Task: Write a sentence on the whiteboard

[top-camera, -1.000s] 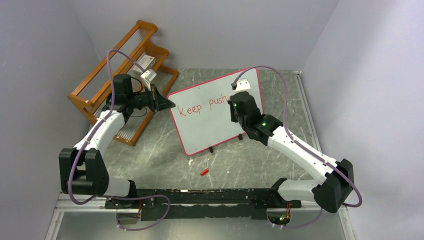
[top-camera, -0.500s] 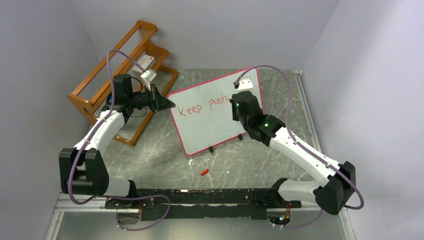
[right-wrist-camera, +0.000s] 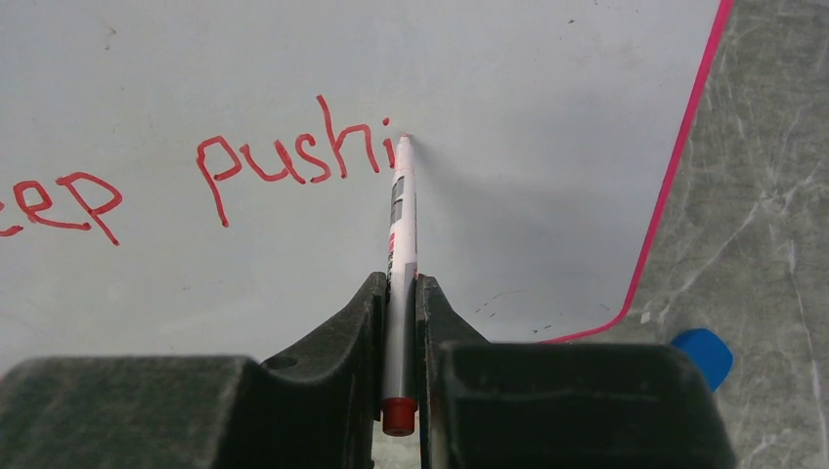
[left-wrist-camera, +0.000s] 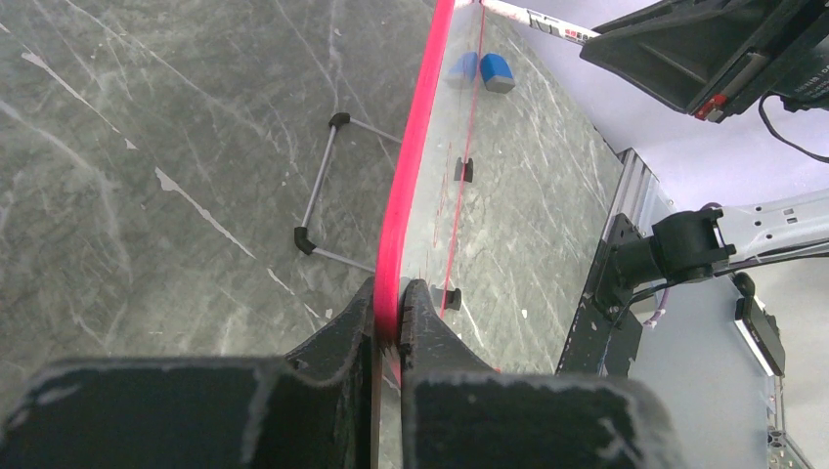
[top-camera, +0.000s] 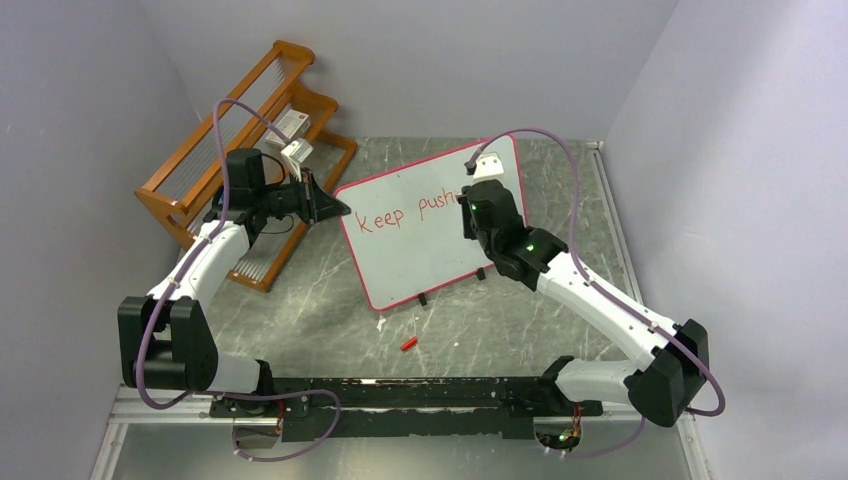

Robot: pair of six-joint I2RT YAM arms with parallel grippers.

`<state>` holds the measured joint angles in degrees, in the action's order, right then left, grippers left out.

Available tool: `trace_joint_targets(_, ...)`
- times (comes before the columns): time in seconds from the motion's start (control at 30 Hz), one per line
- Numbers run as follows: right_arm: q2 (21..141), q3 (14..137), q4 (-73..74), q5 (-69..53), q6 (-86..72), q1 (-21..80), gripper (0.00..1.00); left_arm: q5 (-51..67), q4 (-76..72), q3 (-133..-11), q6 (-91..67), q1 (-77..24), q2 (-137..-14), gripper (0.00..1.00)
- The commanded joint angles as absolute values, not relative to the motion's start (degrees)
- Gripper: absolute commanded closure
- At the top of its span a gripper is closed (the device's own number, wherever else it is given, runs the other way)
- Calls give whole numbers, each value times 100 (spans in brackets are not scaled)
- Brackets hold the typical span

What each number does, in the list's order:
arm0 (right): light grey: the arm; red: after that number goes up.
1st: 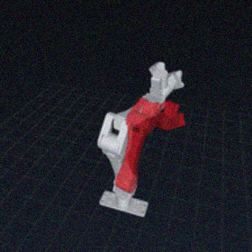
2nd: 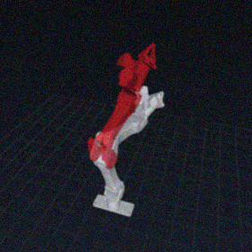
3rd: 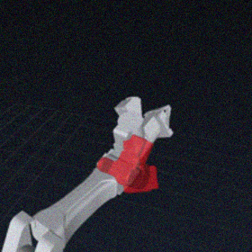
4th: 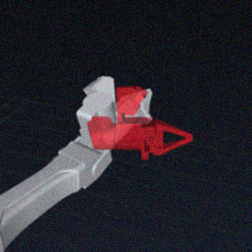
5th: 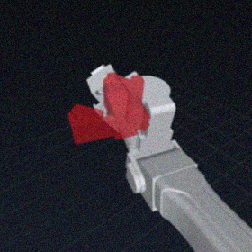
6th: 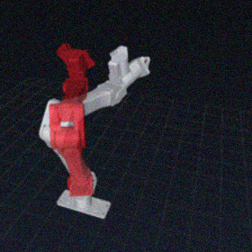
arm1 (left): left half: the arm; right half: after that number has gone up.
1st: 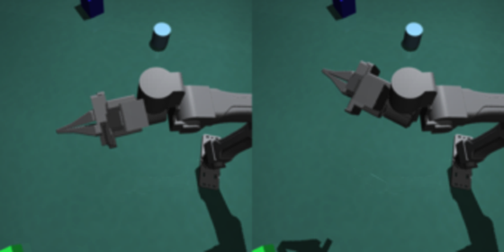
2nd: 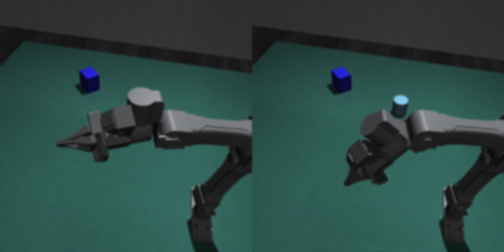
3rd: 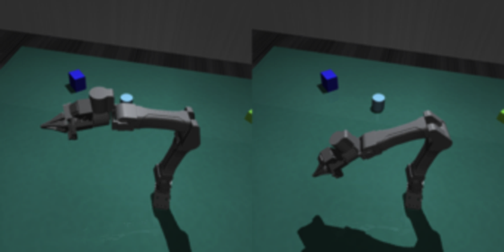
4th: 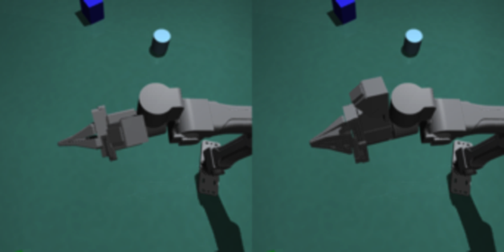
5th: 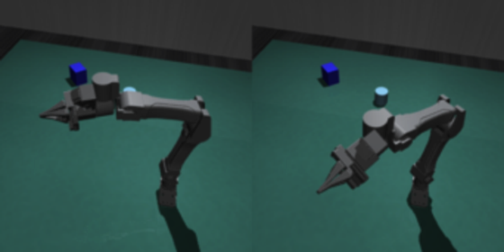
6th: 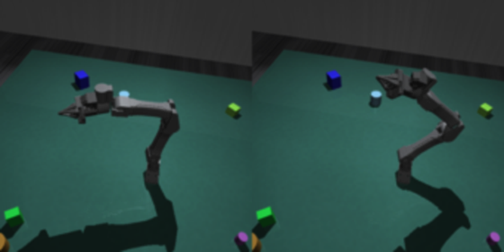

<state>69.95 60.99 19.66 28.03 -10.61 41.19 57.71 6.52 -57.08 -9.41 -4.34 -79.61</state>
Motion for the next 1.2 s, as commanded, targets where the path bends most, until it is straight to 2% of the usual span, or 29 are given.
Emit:
trace_joint_targets(0.0,7087,6295,1779,2881,-972,4068,100,5172,1028,-5629,-266,-571,-8172,95)
trace_joint_targets(1.17,7103,6019,2232,2667,-1204,4032,100,5177,1028,-5641,-269,-576,-8169,95)
